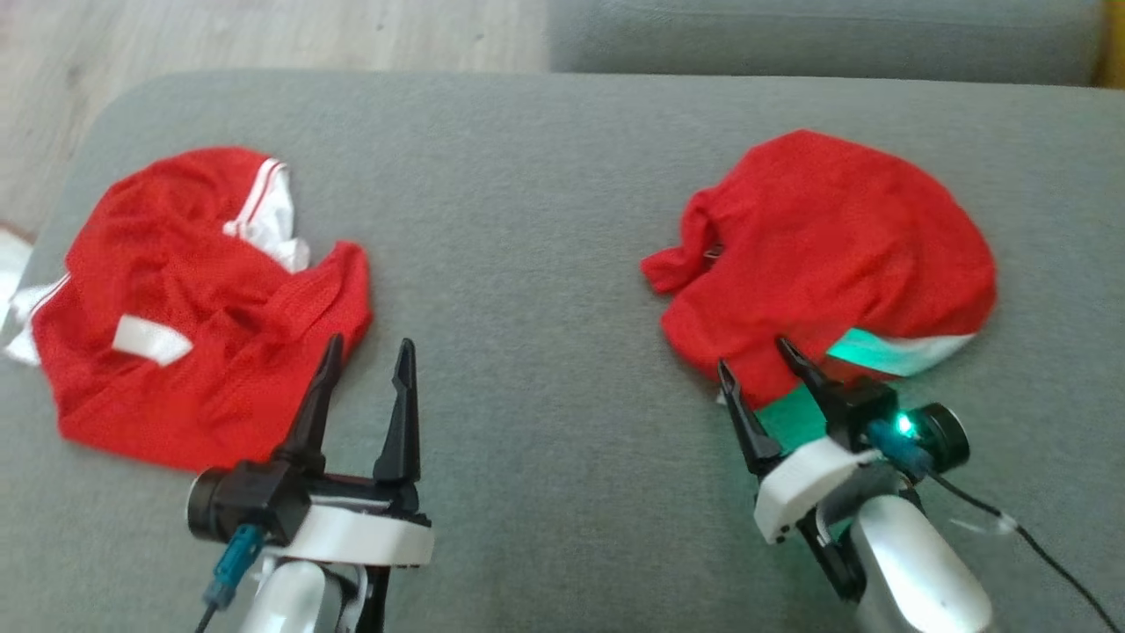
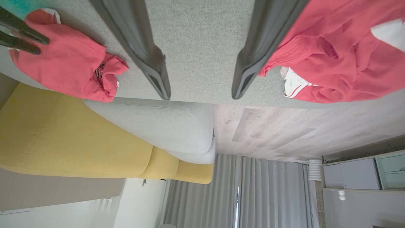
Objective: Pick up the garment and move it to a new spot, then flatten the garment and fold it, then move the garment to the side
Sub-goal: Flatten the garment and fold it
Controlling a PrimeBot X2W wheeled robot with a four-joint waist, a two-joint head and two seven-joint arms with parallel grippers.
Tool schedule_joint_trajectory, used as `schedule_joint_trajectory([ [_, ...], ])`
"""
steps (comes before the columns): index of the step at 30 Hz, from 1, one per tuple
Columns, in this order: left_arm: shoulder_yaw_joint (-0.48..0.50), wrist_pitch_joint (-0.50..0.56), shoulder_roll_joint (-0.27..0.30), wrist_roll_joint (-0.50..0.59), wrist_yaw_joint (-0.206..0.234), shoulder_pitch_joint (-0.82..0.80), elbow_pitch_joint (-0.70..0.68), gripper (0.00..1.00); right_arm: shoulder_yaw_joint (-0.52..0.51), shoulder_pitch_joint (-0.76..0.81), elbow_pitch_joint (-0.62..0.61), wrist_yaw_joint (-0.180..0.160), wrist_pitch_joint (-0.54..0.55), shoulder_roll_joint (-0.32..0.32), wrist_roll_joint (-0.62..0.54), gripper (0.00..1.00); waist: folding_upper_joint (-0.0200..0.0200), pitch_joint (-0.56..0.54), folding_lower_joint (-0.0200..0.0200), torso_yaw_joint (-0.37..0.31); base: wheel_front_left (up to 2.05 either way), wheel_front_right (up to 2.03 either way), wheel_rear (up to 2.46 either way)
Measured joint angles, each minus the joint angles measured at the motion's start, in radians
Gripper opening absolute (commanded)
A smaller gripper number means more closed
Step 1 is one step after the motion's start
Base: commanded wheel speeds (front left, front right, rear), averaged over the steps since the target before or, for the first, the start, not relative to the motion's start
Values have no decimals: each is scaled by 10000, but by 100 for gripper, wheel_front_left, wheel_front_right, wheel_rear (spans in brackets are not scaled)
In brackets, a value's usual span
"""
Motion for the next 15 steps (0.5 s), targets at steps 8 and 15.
schedule_joint_trajectory([
  [8, 142, 0, -244, 123, -186, -279, 92, 100, -336, -1021, 1563, 0, 922, -13, -1760, 100, 0, 380, 0, 680, 0, 0, 0],
  [15, 188, 0, -309, 150, -268, -353, 130, 100, -520, -1754, 2169, 2, 1436, -12, -2303, 0, 0, 543, 0, 1003, 0, 0, 0],
])
